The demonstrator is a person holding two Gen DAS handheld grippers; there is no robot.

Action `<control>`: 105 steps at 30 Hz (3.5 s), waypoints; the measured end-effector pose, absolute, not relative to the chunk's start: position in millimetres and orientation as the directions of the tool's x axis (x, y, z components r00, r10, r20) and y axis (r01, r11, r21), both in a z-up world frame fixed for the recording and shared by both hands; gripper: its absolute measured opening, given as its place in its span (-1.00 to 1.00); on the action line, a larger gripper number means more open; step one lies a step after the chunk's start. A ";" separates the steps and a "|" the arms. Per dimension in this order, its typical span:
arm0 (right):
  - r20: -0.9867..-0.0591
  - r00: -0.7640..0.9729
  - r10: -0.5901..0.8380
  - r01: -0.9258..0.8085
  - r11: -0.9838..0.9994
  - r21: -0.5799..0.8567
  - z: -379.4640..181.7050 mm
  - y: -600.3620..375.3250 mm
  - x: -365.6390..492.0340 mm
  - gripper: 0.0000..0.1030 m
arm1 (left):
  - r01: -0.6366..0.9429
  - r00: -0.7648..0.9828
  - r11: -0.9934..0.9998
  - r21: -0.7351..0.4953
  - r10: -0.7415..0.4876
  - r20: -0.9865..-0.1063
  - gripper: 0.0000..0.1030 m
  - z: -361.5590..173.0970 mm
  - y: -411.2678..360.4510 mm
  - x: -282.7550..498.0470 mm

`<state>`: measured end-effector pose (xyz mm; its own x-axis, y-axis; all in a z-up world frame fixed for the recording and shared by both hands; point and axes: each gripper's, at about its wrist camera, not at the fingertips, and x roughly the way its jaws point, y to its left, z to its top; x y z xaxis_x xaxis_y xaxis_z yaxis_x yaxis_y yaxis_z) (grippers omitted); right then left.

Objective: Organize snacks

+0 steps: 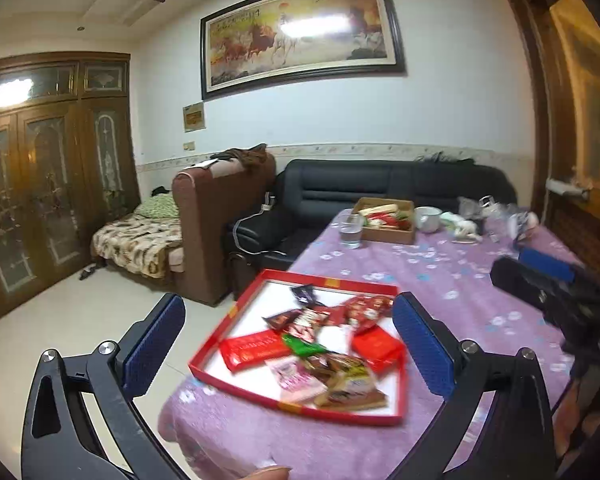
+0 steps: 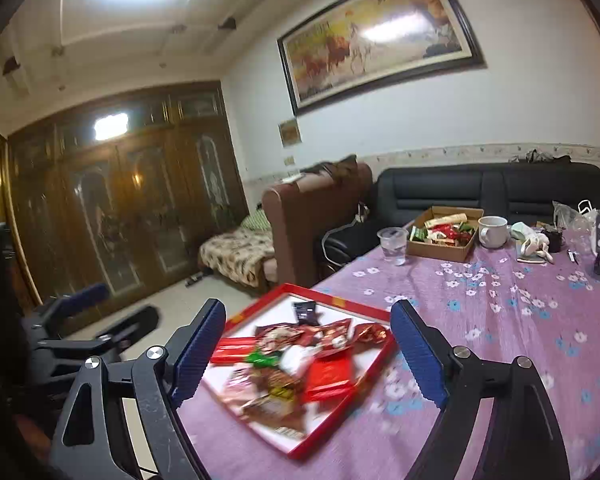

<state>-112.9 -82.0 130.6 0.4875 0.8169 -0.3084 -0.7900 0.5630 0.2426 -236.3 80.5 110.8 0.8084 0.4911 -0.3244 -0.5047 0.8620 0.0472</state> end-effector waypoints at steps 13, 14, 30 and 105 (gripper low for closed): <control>-0.243 0.589 0.771 -0.702 0.637 0.319 137.3 -179.4 -220.0 0.71 | -0.418 0.830 0.898 0.139 0.440 -0.342 1.00 99.6 13.0 -296.7; -0.239 0.602 0.762 -0.686 0.646 0.335 139.7 -186.6 -222.1 0.71 | -0.413 0.834 0.900 0.140 0.435 -0.340 1.00 100.2 10.5 -300.2; -0.220 0.667 0.712 -0.611 0.692 0.386 139.1 -211.2 -260.8 0.74 | -0.354 0.873 0.926 0.127 0.376 -0.310 1.00 98.7 -1.7 -347.2; -0.203 0.642 0.739 -0.690 0.673 0.267 132.3 -159.4 -307.1 0.76 | -0.386 0.866 0.915 0.118 0.403 -0.295 1.00 90.4 1.4 -365.7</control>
